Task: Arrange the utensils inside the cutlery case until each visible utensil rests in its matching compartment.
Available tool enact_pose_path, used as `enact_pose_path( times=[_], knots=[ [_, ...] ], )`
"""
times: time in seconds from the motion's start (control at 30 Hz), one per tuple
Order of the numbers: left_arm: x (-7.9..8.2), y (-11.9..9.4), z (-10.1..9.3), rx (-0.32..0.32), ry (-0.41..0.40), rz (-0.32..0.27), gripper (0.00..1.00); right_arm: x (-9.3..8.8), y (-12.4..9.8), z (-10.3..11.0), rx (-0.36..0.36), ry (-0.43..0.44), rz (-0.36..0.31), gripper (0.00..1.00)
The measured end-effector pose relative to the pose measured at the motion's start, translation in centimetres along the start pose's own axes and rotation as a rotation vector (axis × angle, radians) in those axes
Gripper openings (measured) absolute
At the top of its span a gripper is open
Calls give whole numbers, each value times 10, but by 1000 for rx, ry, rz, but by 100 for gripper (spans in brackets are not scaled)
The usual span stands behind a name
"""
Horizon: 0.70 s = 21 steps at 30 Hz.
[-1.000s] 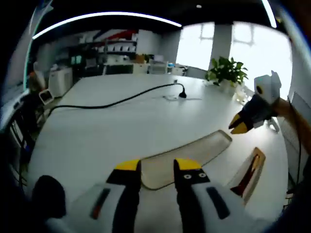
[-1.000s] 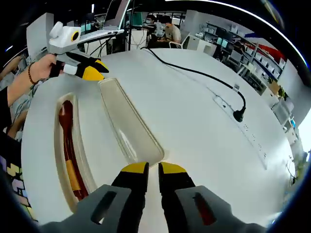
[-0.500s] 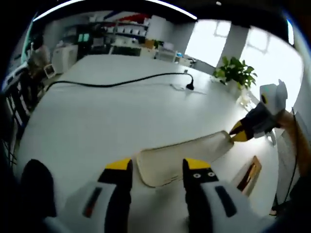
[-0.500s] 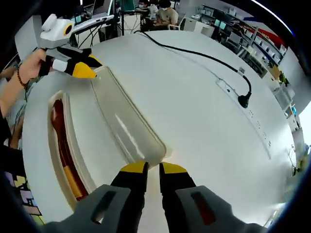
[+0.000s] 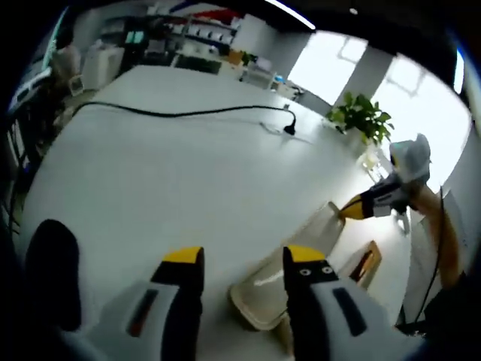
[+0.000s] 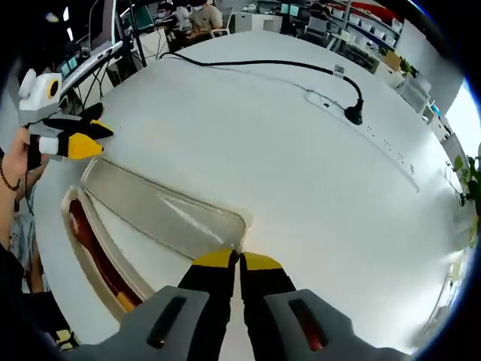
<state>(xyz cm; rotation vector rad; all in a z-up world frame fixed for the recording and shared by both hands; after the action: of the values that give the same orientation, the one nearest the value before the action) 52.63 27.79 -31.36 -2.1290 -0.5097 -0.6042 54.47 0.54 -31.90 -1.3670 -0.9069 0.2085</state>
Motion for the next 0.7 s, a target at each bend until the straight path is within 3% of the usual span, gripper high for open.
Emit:
enact_pose_path(
  times=[0.27, 0.43, 0.53, 0.7],
  knots=[
    [-16, -21, -7, -58, -41, 16, 43, -1, 2, -7, 23, 185, -35, 0],
    [-24, -25, -8, -97, -85, 35, 43, -3, 3, -10, 87, 369, -28, 0],
    [-26, -26, -7, -119, -126, 23, 43, -4, 6, -13, 135, 463, -62, 0],
    [-33, -22, -5, -132, -163, 46, 41, -5, 6, -13, 132, 468, -80, 0]
  ],
)
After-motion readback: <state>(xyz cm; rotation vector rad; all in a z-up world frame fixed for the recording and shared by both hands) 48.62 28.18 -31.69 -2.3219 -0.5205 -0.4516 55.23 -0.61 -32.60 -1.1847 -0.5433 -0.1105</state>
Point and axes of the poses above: the point that each gripper's makers call its tool centre point, and the gripper's own axes: y roughly forward along the fingers, z roughly to its left, x roughly out of its top, the point moved 7 cm from there along -y, roughly backward along the fingers, and after that the axes turned 10 degrees about -y, right-handed, at the moved point
